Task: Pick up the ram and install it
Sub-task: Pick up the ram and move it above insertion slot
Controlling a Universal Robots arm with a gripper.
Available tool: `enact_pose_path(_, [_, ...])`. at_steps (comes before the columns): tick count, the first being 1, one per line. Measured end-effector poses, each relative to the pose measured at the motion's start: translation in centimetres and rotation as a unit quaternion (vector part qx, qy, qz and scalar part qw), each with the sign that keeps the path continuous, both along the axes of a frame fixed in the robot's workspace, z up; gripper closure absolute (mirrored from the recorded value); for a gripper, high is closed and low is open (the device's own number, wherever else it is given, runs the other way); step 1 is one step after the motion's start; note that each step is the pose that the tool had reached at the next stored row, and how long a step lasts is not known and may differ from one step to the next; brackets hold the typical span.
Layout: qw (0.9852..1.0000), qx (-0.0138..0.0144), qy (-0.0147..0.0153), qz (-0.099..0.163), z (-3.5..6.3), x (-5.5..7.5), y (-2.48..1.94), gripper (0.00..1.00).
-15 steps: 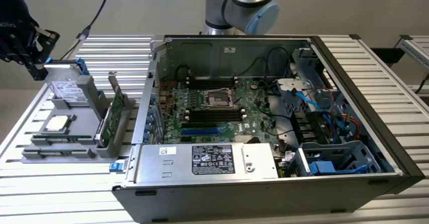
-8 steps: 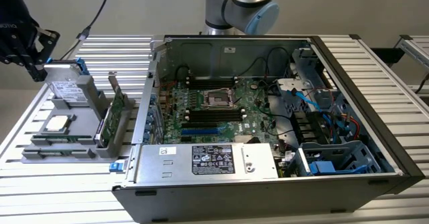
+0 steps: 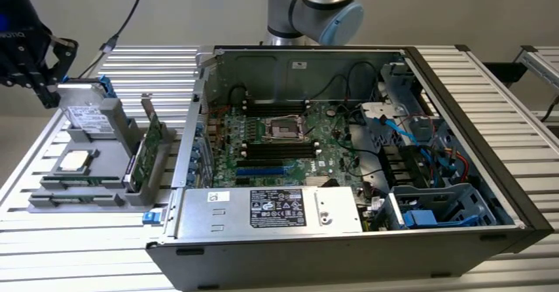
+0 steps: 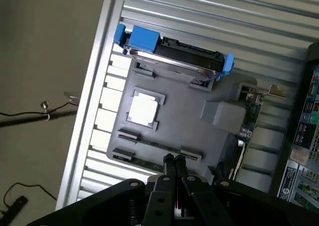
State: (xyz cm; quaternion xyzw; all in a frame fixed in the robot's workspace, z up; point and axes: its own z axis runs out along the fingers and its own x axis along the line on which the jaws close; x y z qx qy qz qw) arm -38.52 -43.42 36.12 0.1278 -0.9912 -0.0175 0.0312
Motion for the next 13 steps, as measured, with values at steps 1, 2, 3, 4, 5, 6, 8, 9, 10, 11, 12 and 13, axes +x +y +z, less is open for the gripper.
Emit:
enact_pose_path(1, [1.0000, 0.0000, 0.0000, 0.009, -0.01, 0.00, 0.00, 0.90])
enact_pose_path(2, [0.9998, 0.0000, 0.0000, 0.019, -0.03, 0.00, 0.00, 0.90])
enact_pose_path(3, [0.9996, 0.0000, 0.0000, 0.028, -0.04, 0.00, 0.00, 0.90])
enact_pose_path(4, [0.9993, 0.0000, 0.0000, 0.037, -0.06, 0.00, 0.00, 0.90])
enact_pose_path(5, [0.9990, 0.0000, 0.0000, 0.046, -0.07, 0.00, 0.00, 0.90])
enact_pose_path(6, [0.9985, 0.0000, 0.0000, 0.055, -0.09, 0.00, 0.00, 0.90])
enact_pose_path(8, [0.9974, 0.0000, 0.0000, 0.072, -0.12, 0.00, 0.00, 0.90])
enact_pose_path(9, [0.9967, 0.0000, 0.0000, 0.082, -0.14, 0.00, 0.00, 0.90])
enact_pose_path(10, [0.9959, 0.0000, 0.0000, 0.091, -0.15, 0.00, 0.00, 0.90])
enact_pose_path(11, [0.9950, 0.0000, 0.0000, 0.100, -0.17, 0.00, 0.00, 0.90])
enact_pose_path(12, [0.9941, 0.0000, 0.0000, 0.109, -0.19, 0.00, 0.00, 0.90])
enact_pose_path(13, [0.9930, 0.0000, 0.0000, 0.118, -0.21, 0.00, 0.00, 0.90])
